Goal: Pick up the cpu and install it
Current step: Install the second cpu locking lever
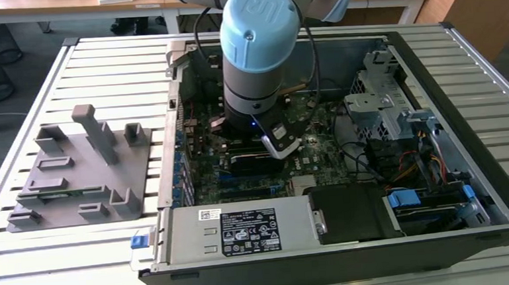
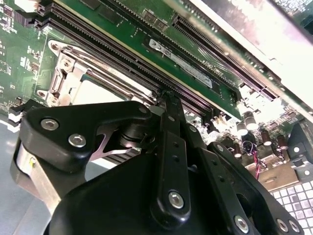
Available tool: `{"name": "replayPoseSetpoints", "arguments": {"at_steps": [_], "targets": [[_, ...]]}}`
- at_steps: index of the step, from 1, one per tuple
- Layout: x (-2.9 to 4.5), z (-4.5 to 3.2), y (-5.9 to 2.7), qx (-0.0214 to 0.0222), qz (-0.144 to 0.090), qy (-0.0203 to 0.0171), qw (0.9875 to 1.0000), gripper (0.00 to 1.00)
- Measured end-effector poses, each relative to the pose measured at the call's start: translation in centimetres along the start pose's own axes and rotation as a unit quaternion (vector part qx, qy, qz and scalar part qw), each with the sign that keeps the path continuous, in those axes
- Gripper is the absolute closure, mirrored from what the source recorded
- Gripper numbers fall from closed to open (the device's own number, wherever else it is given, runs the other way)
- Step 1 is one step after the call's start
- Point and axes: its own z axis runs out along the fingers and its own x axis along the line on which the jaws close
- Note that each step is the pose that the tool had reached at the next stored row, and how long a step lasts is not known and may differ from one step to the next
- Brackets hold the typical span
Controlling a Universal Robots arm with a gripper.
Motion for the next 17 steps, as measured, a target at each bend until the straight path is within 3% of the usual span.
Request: {"name": "replayPoseSetpoints", "arguments": {"at_steps": [17], "targets": [[0.26,0.20,0.49,-0.0011,0.000,-0.0001,1.0000,0.89]]}}
